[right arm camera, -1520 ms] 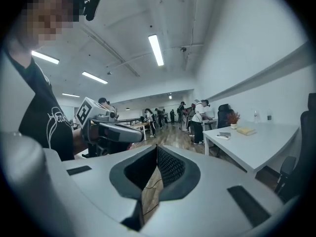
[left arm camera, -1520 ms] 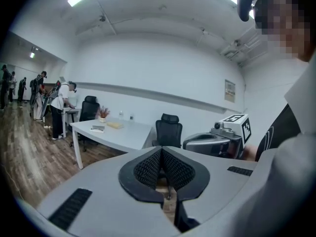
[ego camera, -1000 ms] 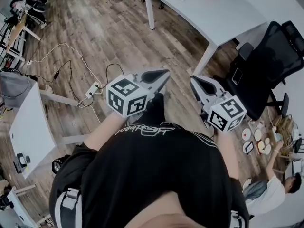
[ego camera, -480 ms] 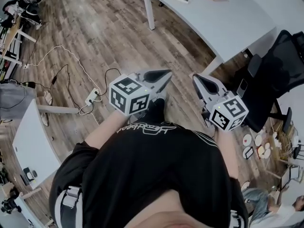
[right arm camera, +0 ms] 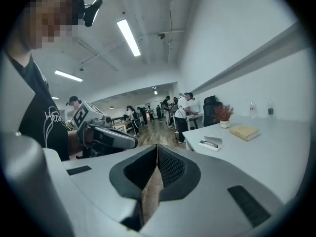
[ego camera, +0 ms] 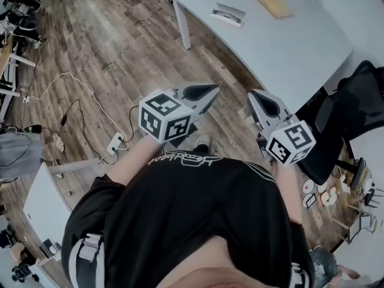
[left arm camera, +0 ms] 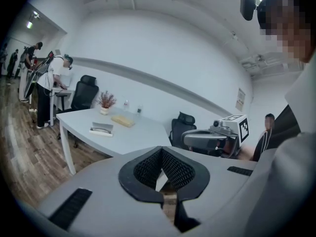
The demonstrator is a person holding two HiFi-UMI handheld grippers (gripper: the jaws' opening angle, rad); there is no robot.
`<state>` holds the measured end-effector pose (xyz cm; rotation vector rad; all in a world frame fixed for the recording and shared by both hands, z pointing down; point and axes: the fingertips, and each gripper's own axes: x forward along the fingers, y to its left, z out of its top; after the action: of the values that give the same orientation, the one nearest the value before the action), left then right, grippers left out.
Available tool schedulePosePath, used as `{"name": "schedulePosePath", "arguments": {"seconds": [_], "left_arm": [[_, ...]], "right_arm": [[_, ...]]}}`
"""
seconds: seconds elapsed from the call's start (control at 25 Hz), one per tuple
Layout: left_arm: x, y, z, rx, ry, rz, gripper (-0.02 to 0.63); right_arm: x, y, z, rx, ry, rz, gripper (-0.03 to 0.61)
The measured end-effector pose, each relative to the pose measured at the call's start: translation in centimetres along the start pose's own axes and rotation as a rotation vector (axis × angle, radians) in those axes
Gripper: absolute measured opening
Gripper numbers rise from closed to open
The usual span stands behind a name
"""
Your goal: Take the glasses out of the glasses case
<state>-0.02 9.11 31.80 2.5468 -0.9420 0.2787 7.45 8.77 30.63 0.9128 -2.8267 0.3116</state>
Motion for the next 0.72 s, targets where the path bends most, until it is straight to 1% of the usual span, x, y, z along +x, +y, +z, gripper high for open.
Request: {"name": "schedulePosePath", "arguments": {"seconds": [0.16,0.24,0.36,0.52,0.72], "left_arm": [[1.4,4.4,2.3,0.0,0.005,-0.014,0.008],[1.7,6.2,3.1,-0.006,0.003,-0.024,0.008],[2.2,8.7,4.4,0.008,0.002,-0.027,0.008],[2.9,11.0,5.5,0.021,-0.004,-0.022,0.008],[4.0,12.6,6.3,0.027,-0.004,-0.022,0.008]], "right_arm": [[3.7,-3.3,2.1,-0.014,0.002,-0.024,0.009],[5.3,-4.4,2.9,-0.022,0.011,-0.027,0.009],[7.4,-5.7,3.9,-0.037,0.015,-0.032,0.009],[9.1,-7.3,4.7,-0.069,0.019,-0.041,0.009],[10.4,-9.0,5.7,-0.093,0.008,-0.041,0.009]]}}
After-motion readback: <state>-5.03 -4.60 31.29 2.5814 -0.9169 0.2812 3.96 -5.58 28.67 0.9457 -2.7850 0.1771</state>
